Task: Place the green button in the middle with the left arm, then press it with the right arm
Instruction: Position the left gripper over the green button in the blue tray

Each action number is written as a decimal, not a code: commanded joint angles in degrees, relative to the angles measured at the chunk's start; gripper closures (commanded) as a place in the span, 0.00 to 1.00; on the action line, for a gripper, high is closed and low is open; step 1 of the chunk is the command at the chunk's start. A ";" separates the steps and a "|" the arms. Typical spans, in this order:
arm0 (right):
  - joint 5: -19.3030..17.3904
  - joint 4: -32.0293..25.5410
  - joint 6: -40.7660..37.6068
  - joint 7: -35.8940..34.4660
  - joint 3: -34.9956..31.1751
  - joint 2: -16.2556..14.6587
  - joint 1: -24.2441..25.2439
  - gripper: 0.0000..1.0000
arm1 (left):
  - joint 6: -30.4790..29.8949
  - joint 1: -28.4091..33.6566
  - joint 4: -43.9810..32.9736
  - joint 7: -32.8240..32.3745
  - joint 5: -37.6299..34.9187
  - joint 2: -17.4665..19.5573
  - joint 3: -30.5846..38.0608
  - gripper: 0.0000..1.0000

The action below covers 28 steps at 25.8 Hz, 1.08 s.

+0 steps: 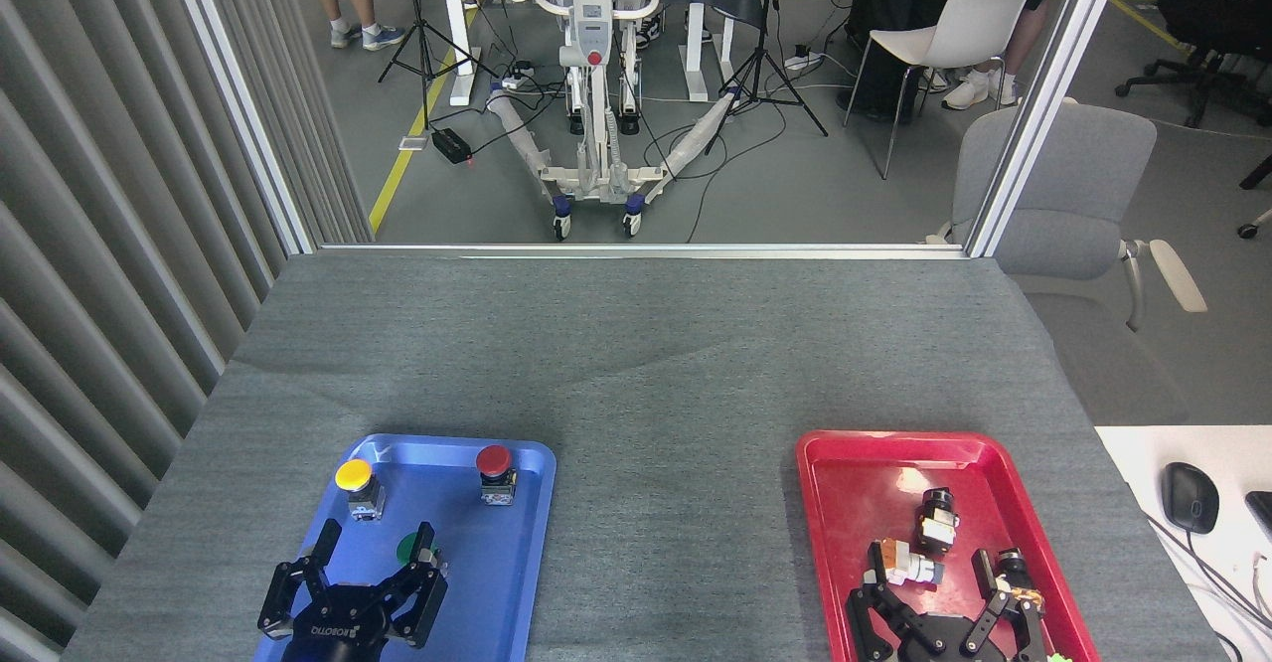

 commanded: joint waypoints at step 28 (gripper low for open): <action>-0.20 -0.55 -0.60 -0.58 -1.52 -0.95 0.75 0.00 | 1.75 -0.63 -0.61 0.85 -0.05 0.70 0.38 0.01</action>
